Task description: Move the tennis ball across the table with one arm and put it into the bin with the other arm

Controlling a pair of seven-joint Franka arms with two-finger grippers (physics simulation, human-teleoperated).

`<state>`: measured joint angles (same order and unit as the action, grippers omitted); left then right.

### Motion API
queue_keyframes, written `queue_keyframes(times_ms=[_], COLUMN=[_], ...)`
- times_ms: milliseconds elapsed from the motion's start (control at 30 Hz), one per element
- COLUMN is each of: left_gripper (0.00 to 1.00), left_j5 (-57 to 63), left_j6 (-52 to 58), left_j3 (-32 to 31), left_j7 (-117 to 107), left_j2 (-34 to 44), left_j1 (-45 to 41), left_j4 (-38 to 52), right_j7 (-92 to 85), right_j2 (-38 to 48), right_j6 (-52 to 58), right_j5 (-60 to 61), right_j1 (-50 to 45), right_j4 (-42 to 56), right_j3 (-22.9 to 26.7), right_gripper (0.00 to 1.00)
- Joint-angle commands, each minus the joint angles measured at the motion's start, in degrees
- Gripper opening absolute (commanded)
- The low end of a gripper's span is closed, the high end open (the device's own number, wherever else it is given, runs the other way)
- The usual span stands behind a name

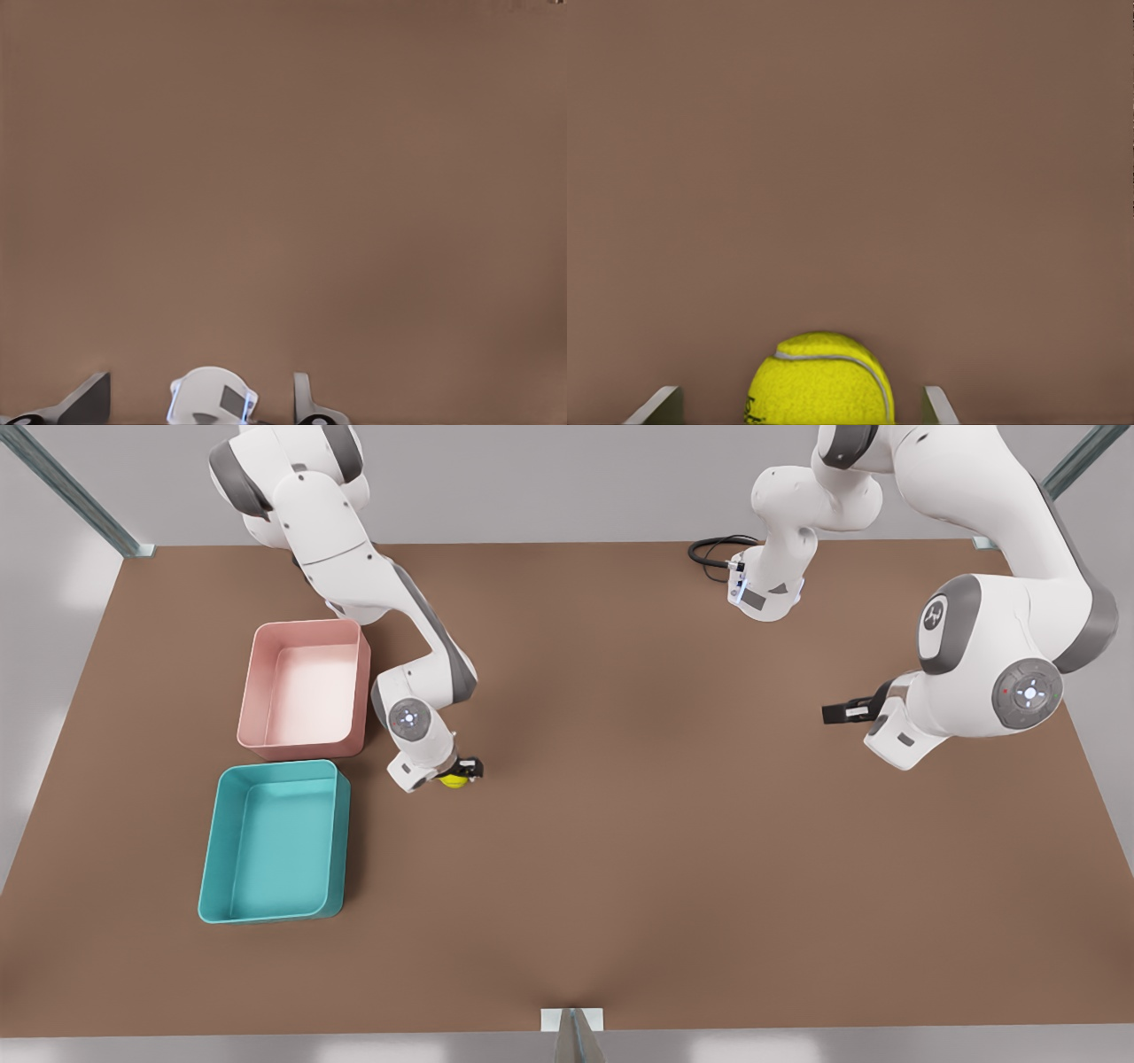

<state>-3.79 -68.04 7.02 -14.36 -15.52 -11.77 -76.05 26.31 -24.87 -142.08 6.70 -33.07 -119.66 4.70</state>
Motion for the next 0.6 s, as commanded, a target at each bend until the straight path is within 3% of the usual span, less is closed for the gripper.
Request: queue_keyframes(times_ms=[0,567], left_gripper=[1.00,1.00], left_j5=[0.0,0.0], left_j6=[0.1,0.8], left_j3=[0.0,0.0], left_j7=[-6.4,-6.7], left_j2=[0.0,-0.4], left_j1=[0.0,-0.1], left_j4=[0.0,-0.2], right_j7=[5.9,5.9], right_j2=[-0.1,-5.2], right_j6=[-1.2,-2.2], right_j5=[0.1,0.1], right_j1=[0.0,-0.6], right_j4=[-0.3,0.5], right_j3=[0.0,0.0], right_gripper=[1.00,1.00])
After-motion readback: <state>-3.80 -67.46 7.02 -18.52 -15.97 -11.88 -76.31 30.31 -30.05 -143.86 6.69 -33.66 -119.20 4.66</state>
